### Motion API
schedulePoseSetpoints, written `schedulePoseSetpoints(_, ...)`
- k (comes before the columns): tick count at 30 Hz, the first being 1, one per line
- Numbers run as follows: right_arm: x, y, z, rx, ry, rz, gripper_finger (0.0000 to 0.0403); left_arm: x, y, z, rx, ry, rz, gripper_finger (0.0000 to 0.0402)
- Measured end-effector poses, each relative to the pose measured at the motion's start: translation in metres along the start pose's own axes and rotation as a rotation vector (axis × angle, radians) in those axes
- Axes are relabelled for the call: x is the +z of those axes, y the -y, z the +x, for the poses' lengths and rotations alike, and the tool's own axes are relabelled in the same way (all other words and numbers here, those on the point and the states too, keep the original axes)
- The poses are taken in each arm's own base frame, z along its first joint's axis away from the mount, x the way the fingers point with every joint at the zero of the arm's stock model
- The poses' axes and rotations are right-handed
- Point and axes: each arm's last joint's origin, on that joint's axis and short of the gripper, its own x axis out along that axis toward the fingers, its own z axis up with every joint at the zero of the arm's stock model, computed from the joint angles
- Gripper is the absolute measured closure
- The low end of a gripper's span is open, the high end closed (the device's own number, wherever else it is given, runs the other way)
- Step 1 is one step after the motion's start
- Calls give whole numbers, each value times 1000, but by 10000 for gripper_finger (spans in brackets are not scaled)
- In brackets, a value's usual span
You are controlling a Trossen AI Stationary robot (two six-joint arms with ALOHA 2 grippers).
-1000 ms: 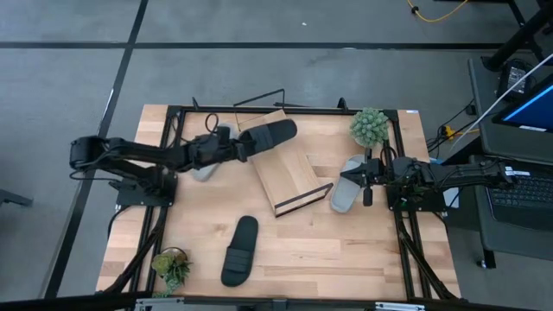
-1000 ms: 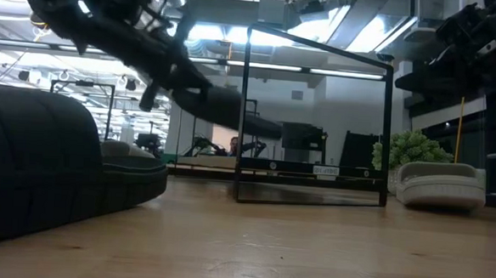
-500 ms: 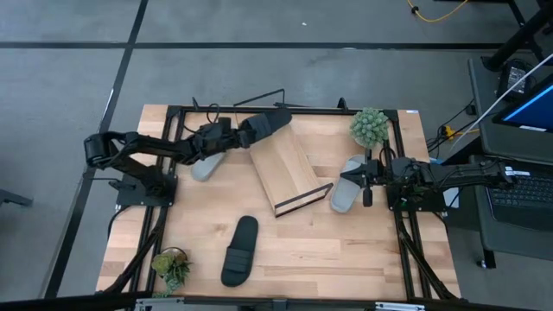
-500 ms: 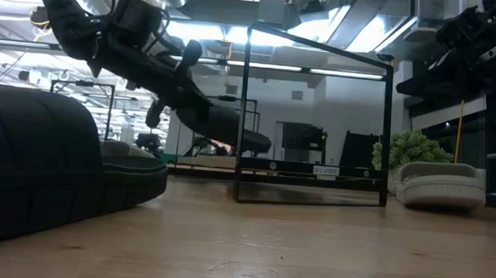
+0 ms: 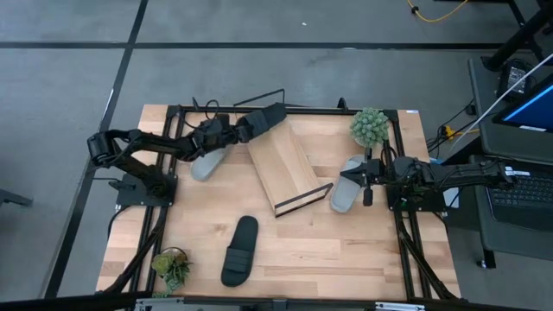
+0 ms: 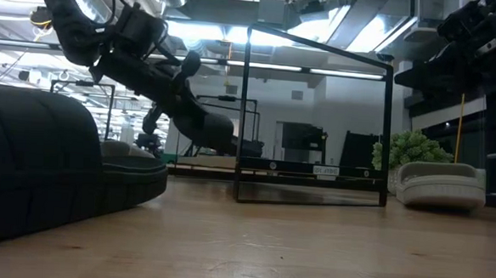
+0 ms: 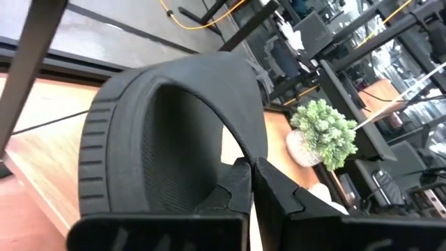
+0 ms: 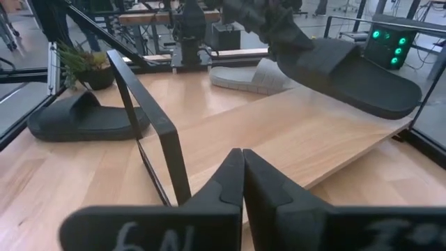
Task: Pick and place slides into the shelf
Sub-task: Put the top black slide on the shelf
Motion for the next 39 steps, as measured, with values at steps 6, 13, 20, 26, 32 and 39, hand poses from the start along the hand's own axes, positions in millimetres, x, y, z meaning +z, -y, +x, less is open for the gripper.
schedulePoseSetpoints(6, 0, 0, 0, 0, 1, -20, 395, 2, -5, 0, 32, -3, 1, 401)
schedulePoseSetpoints(13, 1, 0, 0, 0, 7, -25, 395, 3, -6, 1, 46, 9, 2, 401)
schedulePoseSetpoints(20, 3, 0, 0, 1, 34, -43, 395, 2, -7, 0, 70, 7, 5, 401)
schedulePoseSetpoints(26, 4, 0, 0, 1, 44, -46, 395, 2, -7, 0, 71, 6, 6, 401)
schedulePoseSetpoints(32, 5, 0, 0, 1, 52, -44, 395, 2, -8, 0, 72, 5, 7, 401)
schedulePoseSetpoints(39, 5, 0, 0, 1, 52, -44, 395, 1, -9, 0, 90, 13, 10, 401)
